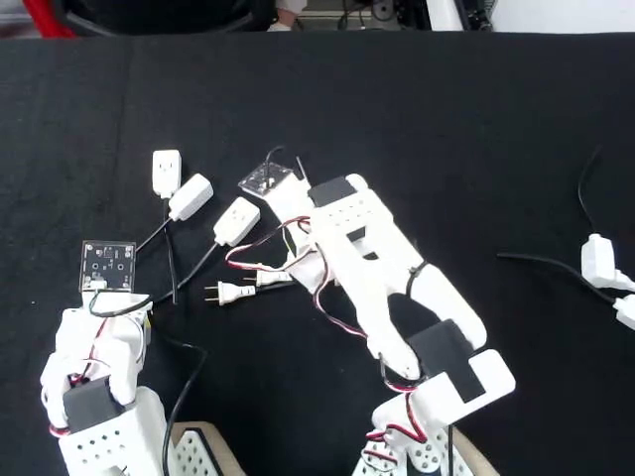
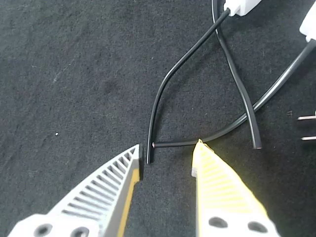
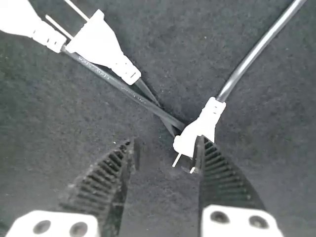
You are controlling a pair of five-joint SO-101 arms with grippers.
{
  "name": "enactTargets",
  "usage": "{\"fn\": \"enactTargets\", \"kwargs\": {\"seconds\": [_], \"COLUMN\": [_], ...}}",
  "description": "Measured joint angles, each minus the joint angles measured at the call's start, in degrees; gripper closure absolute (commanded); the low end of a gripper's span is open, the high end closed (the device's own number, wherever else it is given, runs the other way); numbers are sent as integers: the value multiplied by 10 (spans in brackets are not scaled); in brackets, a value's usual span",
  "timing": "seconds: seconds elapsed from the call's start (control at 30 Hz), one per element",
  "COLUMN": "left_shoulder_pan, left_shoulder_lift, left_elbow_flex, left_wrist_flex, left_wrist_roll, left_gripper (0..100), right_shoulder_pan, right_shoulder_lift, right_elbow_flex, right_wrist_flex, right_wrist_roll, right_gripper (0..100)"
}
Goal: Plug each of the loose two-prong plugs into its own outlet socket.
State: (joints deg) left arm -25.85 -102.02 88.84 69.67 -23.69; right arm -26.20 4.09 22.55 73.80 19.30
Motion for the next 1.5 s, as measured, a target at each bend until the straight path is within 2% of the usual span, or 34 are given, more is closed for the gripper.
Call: {"fn": "enactTargets", "kwargs": {"seconds": [0.83, 1.13, 1.2, 1.37, 1.5], "left_shoulder_pan": [0, 0, 0, 0, 0], "left_shoulder_lift": [0, 0, -1, -1, -1], "left_elbow_flex": [0, 0, 0, 0, 0], "left_wrist_flex": [0, 0, 0, 0, 0], "left_wrist_roll": [0, 0, 0, 0, 0], "left_gripper": [820, 820, 820, 820, 820], "right_shoulder_pan": [23, 78, 79, 88, 100], "right_shoulder_lift": [89, 156, 158, 166, 176], "right_elbow_flex": [-24, -69, -70, -80, -86], "right_wrist_flex": [-11, 19, 23, 23, 23], "right_wrist_roll": [-22, -5, -4, -4, -4], "right_gripper": [815, 815, 834, 980, 969]}}
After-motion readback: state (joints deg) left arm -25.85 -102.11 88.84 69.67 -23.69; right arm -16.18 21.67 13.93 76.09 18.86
